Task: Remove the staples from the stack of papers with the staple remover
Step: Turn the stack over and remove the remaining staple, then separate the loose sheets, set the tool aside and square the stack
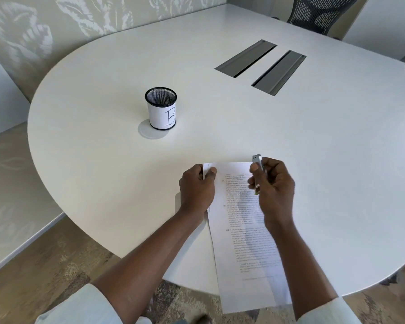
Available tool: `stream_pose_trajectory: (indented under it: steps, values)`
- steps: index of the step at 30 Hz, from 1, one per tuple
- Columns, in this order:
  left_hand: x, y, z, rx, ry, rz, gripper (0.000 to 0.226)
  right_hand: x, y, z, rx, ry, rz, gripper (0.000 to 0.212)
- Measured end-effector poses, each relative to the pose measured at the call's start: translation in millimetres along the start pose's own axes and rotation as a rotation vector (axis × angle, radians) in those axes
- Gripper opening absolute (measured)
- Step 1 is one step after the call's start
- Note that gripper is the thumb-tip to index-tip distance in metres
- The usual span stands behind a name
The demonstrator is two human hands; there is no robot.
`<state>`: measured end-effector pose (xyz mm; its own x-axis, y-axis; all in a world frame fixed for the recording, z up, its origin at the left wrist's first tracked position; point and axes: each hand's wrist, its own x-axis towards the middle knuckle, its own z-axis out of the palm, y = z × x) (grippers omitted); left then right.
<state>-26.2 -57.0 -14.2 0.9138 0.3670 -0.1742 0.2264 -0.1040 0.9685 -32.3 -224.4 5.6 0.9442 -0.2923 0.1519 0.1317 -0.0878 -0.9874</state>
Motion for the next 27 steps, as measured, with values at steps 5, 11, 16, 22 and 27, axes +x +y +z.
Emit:
stream_pose_trajectory:
  steps: [5, 11, 16, 22, 27]
  values:
    - [-1.9, 1.0, -0.6, 0.057, -0.001, 0.027, 0.046, 20.2, -3.6, -41.1, -0.31, 0.148, -0.03, 0.013]
    - [-3.8, 1.8, -1.2, 0.112, -0.014, 0.055, 0.052, 37.1, 10.6, -87.7, -0.614, 0.245, -0.042, 0.024]
    - [-4.7, 1.0, -0.7, 0.154, 0.004, 0.085, 0.053, 34.2, 23.2, -111.7, -0.839, 0.257, 0.03, 0.025]
    - [-4.7, 1.9, -1.5, 0.174, -0.003, 0.115, 0.052, 27.1, 37.9, -119.7, -0.907, 0.26, 0.072, 0.028]
    - [-8.0, 2.1, -1.4, 0.197, -0.022, 0.163, 0.054, 24.7, 47.0, -120.6, -0.915, 0.264, 0.063, 0.032]
